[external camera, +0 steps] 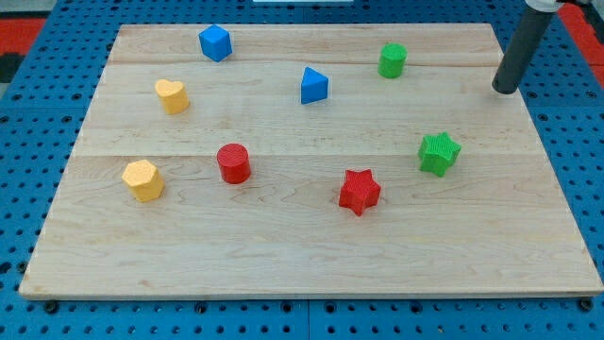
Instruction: Push the red star up a bit
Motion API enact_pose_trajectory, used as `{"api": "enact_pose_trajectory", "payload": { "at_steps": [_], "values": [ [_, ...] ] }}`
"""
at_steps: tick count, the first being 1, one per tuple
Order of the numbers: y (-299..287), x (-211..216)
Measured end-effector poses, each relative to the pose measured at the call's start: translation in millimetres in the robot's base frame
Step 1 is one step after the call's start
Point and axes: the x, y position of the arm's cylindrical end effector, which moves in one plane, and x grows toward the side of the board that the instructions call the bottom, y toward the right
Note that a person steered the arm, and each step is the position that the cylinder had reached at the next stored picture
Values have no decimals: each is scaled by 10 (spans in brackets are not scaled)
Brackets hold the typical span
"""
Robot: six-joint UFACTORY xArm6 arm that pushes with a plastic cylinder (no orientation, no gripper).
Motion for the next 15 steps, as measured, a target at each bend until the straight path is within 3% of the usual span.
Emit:
{"api": "enact_pose_trajectory", "payload": {
  "at_steps": [6,8,9,11,13,14,15],
  "values": [
    [35,124],
    [36,-517],
    [-63,-492],
    [452,717],
    [387,2044],
    [-115,2516],
    [-900,2351]
  ]
}}
